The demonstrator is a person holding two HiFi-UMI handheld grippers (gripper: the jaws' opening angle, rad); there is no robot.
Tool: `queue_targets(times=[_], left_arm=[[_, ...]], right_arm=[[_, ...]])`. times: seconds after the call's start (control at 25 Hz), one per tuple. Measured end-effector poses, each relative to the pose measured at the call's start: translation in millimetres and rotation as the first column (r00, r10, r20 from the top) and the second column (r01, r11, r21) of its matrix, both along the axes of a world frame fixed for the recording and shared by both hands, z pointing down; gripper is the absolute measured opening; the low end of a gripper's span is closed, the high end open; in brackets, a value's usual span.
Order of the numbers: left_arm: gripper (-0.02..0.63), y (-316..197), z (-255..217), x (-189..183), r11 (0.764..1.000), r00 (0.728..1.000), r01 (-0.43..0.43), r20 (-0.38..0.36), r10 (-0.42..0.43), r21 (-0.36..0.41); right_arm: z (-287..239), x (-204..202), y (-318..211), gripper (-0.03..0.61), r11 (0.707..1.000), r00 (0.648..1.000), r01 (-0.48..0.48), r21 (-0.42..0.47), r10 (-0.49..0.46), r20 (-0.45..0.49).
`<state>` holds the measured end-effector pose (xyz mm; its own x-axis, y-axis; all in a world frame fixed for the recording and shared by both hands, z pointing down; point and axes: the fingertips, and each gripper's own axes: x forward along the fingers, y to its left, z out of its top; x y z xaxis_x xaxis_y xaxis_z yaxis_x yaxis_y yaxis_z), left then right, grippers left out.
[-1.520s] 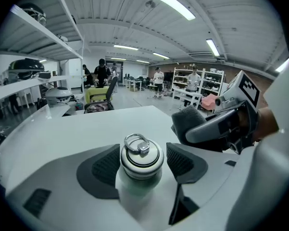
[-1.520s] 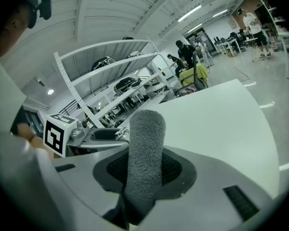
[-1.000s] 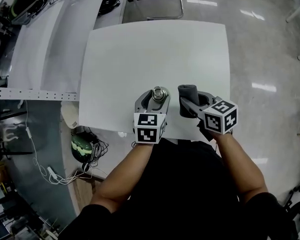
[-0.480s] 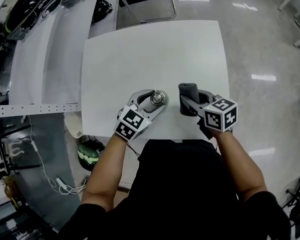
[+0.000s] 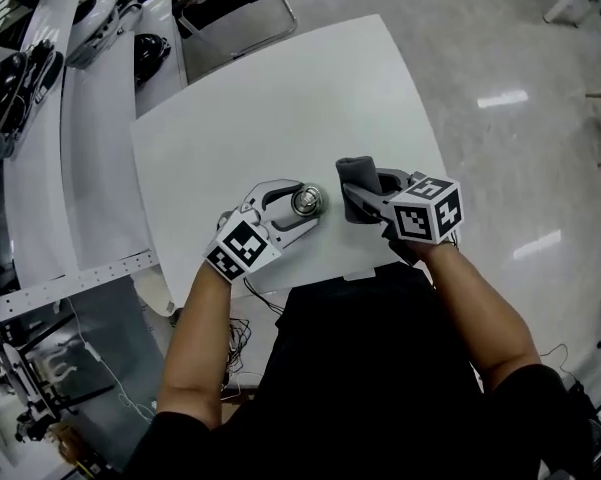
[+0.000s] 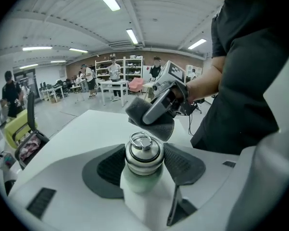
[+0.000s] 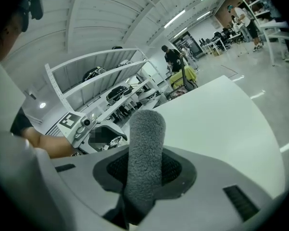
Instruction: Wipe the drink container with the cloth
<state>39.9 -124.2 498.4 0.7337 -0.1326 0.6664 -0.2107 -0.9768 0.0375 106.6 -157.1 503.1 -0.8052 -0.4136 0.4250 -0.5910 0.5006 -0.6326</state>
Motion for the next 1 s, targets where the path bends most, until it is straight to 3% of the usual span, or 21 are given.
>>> queue_targets(times=[0.24, 0.6, 0.76, 1.0], left_arm=[[0.262, -4, 2, 3, 0.999, 0.999, -0.038, -0.026, 0.038, -0.017], [0.276, -8, 0, 3, 0.999, 0.997, 0.028, -0.074, -0.029, -0.022], [0.282, -5, 0, 1, 0.996, 0.993, 0.091, -0.079, -0.090, 0.001], [0.282, -4, -5, -3, 0.981, 0.980, 0.185, -0.079, -0.181, 0.049]], right_arm=[[-1, -7, 1, 0.114, 0.999, 0.999, 0.032, -0.020, -0.032, 0.008], [4, -25, -31, 0.114, 0.983, 0.982, 0.167, -0.076, -0.159, 0.105], [-9, -46, -32, 0.114, 0.945, 0.941, 0.322, -0.062, -0.312, 0.128], [-1, -67, -24, 0.114, 0.873, 0.874, 0.486, -0.038, -0.485, 0.036]])
